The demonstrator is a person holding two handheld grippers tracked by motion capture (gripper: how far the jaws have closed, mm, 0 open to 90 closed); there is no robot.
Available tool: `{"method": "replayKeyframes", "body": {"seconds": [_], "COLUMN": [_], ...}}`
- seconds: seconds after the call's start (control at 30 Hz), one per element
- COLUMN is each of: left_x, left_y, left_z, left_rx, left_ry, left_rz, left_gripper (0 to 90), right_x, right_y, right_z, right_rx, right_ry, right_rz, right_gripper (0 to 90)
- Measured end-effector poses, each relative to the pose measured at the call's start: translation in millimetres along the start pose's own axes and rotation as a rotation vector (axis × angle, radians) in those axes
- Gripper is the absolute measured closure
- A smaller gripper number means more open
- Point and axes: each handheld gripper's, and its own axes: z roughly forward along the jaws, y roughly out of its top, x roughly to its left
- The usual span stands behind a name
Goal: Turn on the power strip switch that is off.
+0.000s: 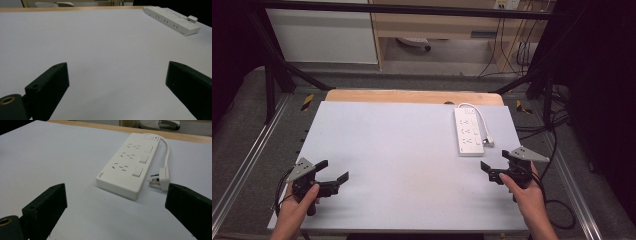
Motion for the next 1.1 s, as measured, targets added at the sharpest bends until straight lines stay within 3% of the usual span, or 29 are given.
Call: {"method": "replayKeyframes", "body": {"seconds": [0.53, 0.73, 1.1], "left_x": [-5.3, -5.8, -5.7], "left_y": [-2.1, -1.5, -1.4], "left_z": [0.3, -1.2, -1.2], "left_rx": [0.024, 0.020, 0.019], "left_ry": [-0.010, -0.013, -0.016], "left_rz": [0.014, 0.019, 0.020], "left_gripper": [5.1, 5.5, 5.5], "right_x": [-1.4, -4.6, -9.4], "right_y": [19.3, 27.8, 47.6], "right_z": [2.7, 11.1, 23.8], "right_rx": [-0.005, 0.008, -0.018], "right_ry": [0.003, 0.002, -0.007], "right_rz": [-0.009, 0.000, 0.007], "right_gripper": [5.2, 5.4, 5.3]}}
